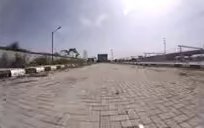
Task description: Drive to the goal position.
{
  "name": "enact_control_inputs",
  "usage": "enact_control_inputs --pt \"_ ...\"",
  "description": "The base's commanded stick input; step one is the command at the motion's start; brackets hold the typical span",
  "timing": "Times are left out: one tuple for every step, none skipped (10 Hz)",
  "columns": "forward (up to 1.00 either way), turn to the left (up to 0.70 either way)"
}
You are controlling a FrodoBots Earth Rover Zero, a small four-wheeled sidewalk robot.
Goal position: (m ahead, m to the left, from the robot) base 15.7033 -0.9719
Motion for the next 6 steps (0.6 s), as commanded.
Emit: enact_control_inputs --pt "1.00 0.00" --pt "1.00 0.00" --pt "1.00 0.00" --pt "1.00 0.00" --pt "1.00 0.00" --pt "1.00 0.00"
